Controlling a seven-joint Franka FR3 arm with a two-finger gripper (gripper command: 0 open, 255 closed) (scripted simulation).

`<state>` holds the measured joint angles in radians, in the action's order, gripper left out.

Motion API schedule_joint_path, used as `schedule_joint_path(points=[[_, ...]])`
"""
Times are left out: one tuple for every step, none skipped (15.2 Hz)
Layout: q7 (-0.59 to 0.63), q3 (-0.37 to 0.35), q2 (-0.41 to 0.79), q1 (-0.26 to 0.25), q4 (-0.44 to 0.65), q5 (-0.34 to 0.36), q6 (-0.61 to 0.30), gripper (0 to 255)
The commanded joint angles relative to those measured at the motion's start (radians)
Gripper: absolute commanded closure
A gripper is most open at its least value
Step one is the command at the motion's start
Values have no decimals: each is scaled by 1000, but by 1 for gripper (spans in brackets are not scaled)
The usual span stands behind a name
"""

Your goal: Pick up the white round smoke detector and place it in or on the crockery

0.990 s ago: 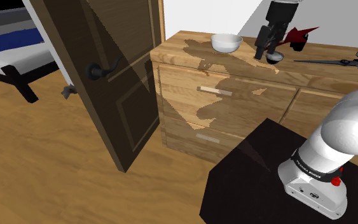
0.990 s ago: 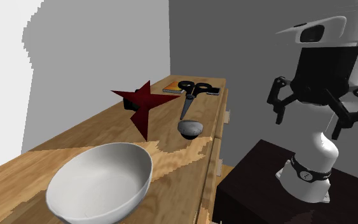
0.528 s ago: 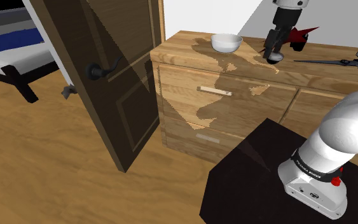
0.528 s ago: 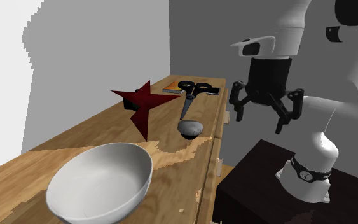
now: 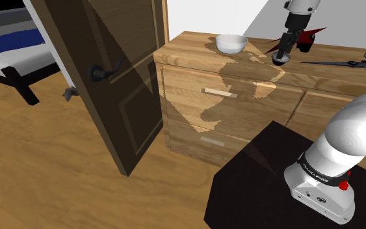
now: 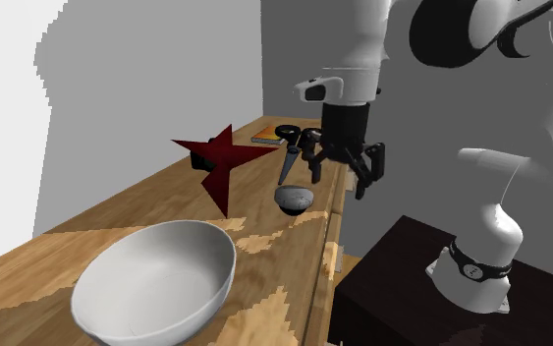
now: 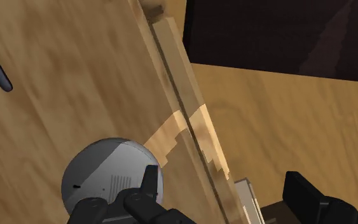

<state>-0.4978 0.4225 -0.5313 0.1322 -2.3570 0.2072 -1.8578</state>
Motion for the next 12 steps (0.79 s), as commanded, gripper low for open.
schedule_joint_path(points=[[-53,41,48,3,30,9,-25,0],[-80,63,77,2,49,10,-38,0],[-107,84,107,2,68,9,-51,0],[-135,106,137,1,88,6,-64,0],[-164,127,169,-1,110,1,-77,0],[-177,137,183,-1,120,-2,-83,0],[-178,139,187,-1,109,-2,-96,0],[-178,142,190,-1,98,-2,-110,0],[-179,144,194,-1,88,-2,-124,0],[-180,147,198,-1,78,-2,-138,0],[-181,150,203,-1,68,-3,-153,0],[-182,153,208,-1,58,-3,-167,0]])
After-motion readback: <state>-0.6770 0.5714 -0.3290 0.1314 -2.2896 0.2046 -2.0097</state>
